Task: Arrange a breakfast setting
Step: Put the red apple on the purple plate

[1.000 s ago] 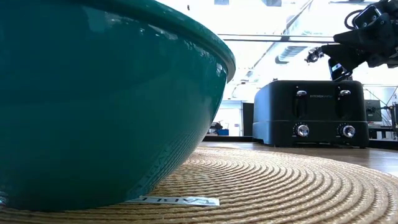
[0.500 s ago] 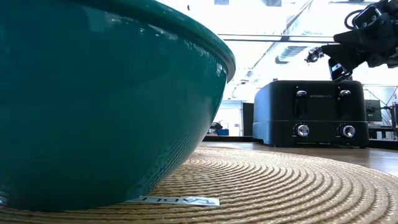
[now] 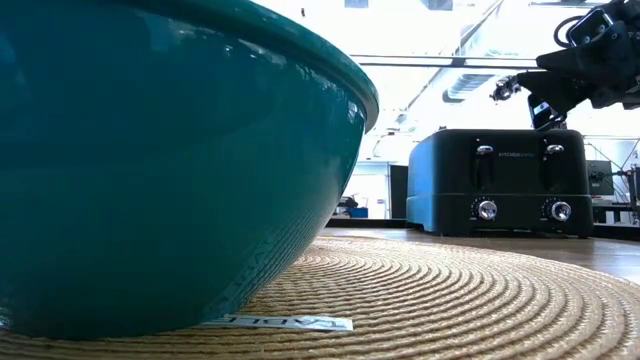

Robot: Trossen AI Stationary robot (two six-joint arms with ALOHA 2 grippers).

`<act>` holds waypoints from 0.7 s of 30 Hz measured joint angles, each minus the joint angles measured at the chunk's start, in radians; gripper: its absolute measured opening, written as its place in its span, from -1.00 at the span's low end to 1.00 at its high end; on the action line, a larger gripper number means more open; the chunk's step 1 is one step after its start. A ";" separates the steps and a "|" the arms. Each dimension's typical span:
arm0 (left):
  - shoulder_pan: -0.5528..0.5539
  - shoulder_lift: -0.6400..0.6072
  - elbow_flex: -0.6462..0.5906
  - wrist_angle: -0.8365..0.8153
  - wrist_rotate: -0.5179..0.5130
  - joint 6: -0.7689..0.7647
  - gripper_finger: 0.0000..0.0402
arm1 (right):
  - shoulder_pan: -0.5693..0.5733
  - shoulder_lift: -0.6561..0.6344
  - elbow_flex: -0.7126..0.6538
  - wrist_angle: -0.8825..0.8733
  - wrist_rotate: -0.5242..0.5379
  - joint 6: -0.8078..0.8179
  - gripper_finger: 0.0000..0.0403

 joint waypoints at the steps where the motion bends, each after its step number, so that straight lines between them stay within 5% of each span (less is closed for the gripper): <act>1: -0.004 0.006 0.000 0.004 0.000 -0.009 0.37 | 0.000 0.000 0.000 0.000 0.000 0.000 -0.43; 16: -0.009 0.029 0.000 0.008 0.032 -0.133 0.38 | 0.000 0.000 0.000 0.000 0.000 0.000 -0.43; 21: -0.009 0.029 0.000 -0.008 0.033 -0.158 0.53 | 0.000 0.000 0.000 0.000 0.000 0.000 -0.43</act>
